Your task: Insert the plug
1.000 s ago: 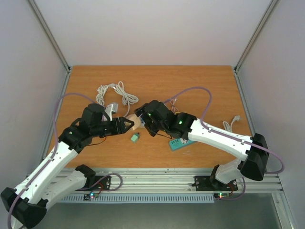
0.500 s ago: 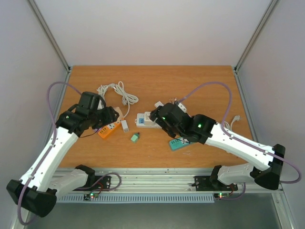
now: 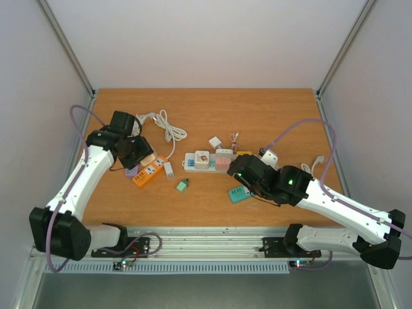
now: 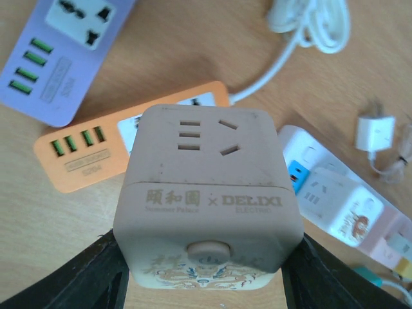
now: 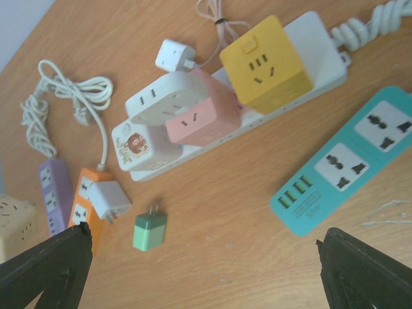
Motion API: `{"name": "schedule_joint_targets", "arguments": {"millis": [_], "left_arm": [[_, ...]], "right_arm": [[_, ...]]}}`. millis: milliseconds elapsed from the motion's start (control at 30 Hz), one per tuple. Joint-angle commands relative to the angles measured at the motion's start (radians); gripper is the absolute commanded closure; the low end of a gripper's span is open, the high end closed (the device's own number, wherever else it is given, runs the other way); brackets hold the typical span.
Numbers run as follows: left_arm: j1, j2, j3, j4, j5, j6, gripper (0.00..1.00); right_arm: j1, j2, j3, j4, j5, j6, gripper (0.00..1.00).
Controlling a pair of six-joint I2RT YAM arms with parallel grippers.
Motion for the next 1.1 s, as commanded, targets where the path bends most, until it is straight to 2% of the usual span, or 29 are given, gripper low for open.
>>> {"name": "schedule_joint_targets", "arguments": {"millis": [0, 167, 367, 433, 467, 533, 733, 900, 1067], "left_arm": [[0.034, 0.093, 0.080, -0.087, 0.006, -0.110, 0.85], [0.061, 0.210, 0.140, -0.157, 0.046, -0.110, 0.90], [0.071, 0.286, 0.176, -0.197, 0.061, -0.160, 0.89], [0.072, 0.337, 0.218, -0.243, 0.073, -0.162, 0.93], [0.071, 0.363, 0.242, -0.282, 0.076, -0.158, 0.98], [0.072, 0.414, 0.285, -0.332, 0.094, -0.149, 1.00], [0.074, 0.459, 0.286, -0.340, 0.101, -0.151, 0.99], [0.079, 0.460, 0.268, -0.330, 0.074, -0.183, 0.93], [0.090, 0.474, 0.259, -0.313, 0.079, -0.190, 0.93]], "right_arm": [[0.000, -0.039, 0.014, -0.103, 0.108, 0.028, 0.04], [0.000, -0.067, 0.017, -0.144, 0.140, 0.042, 0.04], [0.000, -0.073, 0.018, -0.157, 0.169, 0.046, 0.04], [0.000, -0.073, 0.024, -0.149, 0.166, 0.031, 0.04], [0.000, -0.074, 0.026, -0.150, 0.166, 0.031, 0.04], [0.002, -0.079, 0.027, -0.146, 0.166, 0.028, 0.04], [0.002, -0.089, 0.024, -0.150, 0.172, 0.033, 0.04], [0.003, -0.104, 0.013, -0.160, 0.177, 0.051, 0.04], [0.003, -0.112, 0.011, -0.172, 0.184, 0.063, 0.03]]}}
